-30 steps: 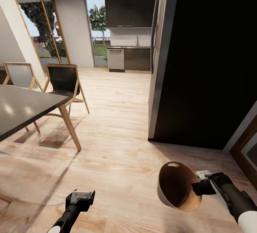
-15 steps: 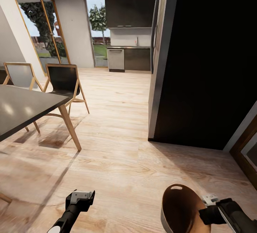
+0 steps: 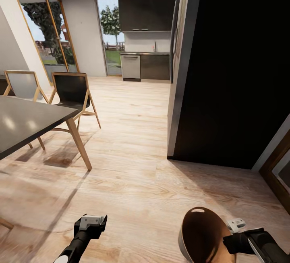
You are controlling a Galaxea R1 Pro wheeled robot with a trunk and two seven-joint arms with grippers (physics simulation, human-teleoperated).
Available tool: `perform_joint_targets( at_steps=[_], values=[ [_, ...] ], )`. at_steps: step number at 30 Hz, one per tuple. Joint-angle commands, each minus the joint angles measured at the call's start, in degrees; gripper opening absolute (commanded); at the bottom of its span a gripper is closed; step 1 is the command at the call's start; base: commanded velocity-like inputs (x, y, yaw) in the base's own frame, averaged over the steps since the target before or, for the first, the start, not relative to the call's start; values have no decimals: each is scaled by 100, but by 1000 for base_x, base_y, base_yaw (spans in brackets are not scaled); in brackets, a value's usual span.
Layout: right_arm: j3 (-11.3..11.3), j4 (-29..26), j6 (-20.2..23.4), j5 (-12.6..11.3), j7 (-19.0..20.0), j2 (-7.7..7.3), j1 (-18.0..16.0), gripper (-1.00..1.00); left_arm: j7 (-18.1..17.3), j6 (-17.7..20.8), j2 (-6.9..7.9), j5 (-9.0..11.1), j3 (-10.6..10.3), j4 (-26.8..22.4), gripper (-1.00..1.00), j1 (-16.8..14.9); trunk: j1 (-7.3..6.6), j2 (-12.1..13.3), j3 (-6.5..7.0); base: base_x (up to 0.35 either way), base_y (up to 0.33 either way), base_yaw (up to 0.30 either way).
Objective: Put the three can of soda from the living room inside the tash can in the kitchen.
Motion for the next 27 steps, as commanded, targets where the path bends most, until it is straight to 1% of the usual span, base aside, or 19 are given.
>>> perform_joint_targets(
  at_steps=[1,11,20,27],
  values=[
    [6,-17,17,-51,6,0,0,-100,0,-1,0,0,0,0,100,0,0,0,0,0,0,0],
    [3,-74,14,-52,219,4,15,-100,2,-1,0,0,0,2,100,-4,0,0,0,0,0,0],
    [8,-78,14,-52,265,11,18,-100,8,64,0,-13,0,22,100,-7,-198,361,162,0,0,0],
    [11,-73,14,-46,268,22,18,-100,9,-2,0,-5,0,1,100,1,-198,361,162,0,0,0]
  ],
)
